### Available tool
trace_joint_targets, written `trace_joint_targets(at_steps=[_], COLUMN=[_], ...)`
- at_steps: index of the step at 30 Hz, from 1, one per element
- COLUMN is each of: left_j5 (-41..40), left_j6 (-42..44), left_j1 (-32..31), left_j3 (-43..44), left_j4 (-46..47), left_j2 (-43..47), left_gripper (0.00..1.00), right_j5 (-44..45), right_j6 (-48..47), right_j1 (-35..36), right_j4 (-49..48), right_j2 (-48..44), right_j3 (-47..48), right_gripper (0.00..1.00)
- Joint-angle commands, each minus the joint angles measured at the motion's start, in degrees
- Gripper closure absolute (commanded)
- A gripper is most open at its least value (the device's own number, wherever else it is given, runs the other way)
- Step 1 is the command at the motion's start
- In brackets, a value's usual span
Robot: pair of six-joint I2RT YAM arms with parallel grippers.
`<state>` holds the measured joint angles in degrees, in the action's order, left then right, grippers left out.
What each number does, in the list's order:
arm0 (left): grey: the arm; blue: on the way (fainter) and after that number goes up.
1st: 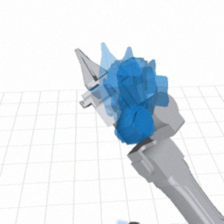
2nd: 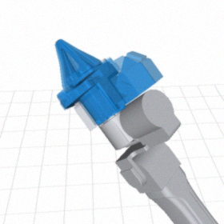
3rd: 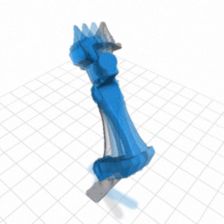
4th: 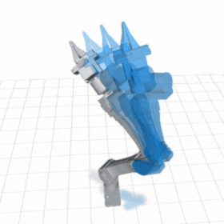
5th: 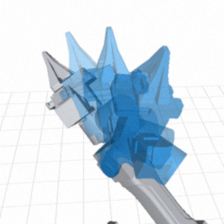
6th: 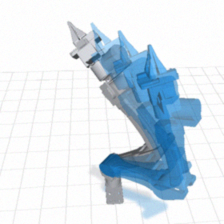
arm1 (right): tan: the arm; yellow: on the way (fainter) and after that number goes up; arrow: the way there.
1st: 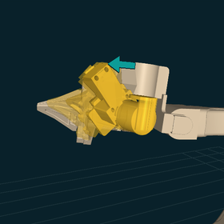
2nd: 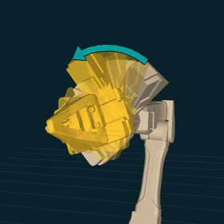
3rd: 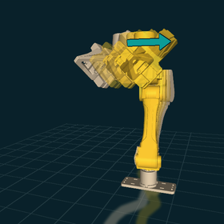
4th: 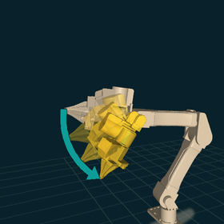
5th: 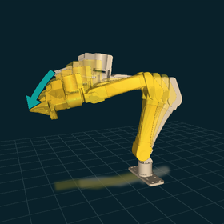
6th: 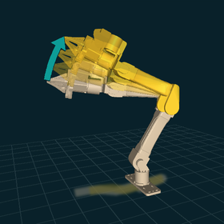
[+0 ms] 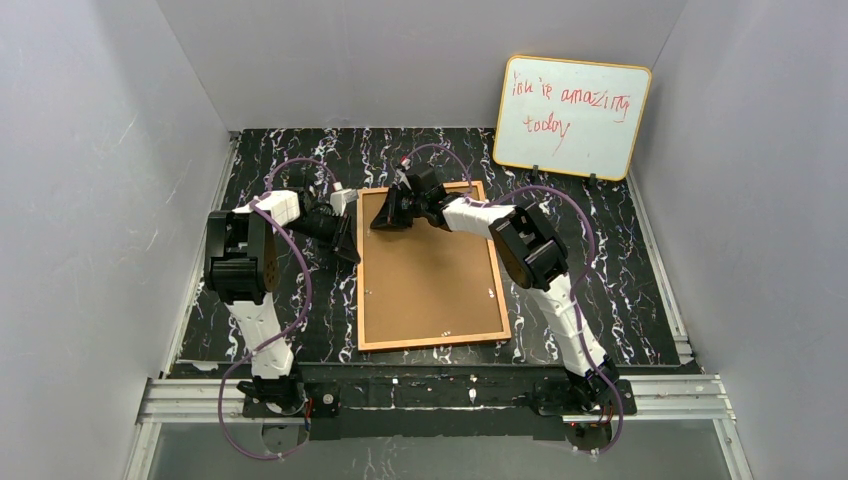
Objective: Put the photo into the frame
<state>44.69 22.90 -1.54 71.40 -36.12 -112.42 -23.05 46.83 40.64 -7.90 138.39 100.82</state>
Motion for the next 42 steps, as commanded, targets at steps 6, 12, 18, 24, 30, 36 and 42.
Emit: trace_joint_targets(at_steps=[6,12,18,24,30,36,42], left_j5=[-6.8,-6.9,-7.0,-7.1,-7.3,-7.4,-7.6], left_j6=[3.3,3.2,3.5,3.7,3.9,4.1,4.3], left_j1=[-0.9,-0.9,-0.9,-0.9,-0.9,-0.9,-0.9], left_j3=[-2.3,-2.0,-2.3,-2.0,-1.9,-1.8,-1.7], left_j4=[4.0,3.9,3.9,3.8,3.9,3.8,3.7], left_j2=[-3.6,-3.4,-3.5,-3.8,-4.0,-4.0,-4.0], left_gripper=[0.9,0.9,0.92,0.93,0.93,0.93,0.94], right_j5=[-2.3,-3.2,-4.2,-5.3,-6.5,-7.3,-6.7], right_j6=[-0.1,0.0,-0.2,0.4,1.3,1.5,1.3], right_j1=[0.7,0.9,1.1,1.4,1.7,1.9,1.7], right_j4=[0.4,0.9,1.1,0.6,0.0,0.0,0.5], right_j2=[2.3,3.3,3.8,3.7,4.4,5.2,4.3], right_j3=[0.9,2.3,2.6,2.5,3.0,3.4,3.2], right_gripper=[0.88,0.89,0.9,0.91,0.92,0.93,0.93])
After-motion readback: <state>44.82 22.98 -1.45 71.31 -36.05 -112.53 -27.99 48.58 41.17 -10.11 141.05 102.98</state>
